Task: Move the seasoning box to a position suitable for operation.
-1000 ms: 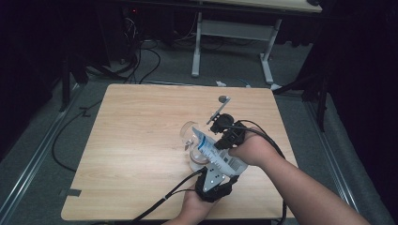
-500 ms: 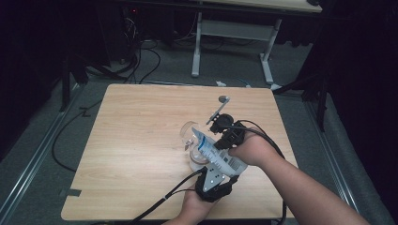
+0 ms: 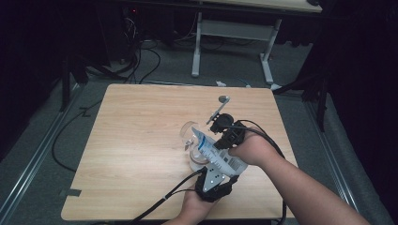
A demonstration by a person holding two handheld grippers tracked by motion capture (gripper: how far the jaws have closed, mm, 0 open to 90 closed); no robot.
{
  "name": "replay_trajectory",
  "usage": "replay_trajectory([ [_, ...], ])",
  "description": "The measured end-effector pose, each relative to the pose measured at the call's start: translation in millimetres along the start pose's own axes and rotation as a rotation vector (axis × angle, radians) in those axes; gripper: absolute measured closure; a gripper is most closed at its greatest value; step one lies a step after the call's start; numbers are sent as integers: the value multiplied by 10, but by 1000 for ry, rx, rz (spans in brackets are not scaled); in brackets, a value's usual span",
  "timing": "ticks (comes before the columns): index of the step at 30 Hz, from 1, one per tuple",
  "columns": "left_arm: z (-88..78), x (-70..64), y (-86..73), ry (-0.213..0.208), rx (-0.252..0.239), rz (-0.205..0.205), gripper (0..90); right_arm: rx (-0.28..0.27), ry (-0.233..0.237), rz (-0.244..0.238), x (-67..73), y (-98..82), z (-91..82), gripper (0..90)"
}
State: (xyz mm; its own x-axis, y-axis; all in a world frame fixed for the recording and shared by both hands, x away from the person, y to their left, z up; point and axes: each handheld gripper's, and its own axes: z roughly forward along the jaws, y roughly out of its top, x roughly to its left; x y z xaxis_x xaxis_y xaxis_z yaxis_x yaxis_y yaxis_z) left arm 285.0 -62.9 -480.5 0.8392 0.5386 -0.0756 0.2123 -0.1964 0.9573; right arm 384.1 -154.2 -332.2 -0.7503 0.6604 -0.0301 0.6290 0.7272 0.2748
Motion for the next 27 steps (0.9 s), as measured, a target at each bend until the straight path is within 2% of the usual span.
replay_trajectory([
  [27,-4,7,17,-2,-7,-4,597,-5,1,-1,6,11,-16,896],
])
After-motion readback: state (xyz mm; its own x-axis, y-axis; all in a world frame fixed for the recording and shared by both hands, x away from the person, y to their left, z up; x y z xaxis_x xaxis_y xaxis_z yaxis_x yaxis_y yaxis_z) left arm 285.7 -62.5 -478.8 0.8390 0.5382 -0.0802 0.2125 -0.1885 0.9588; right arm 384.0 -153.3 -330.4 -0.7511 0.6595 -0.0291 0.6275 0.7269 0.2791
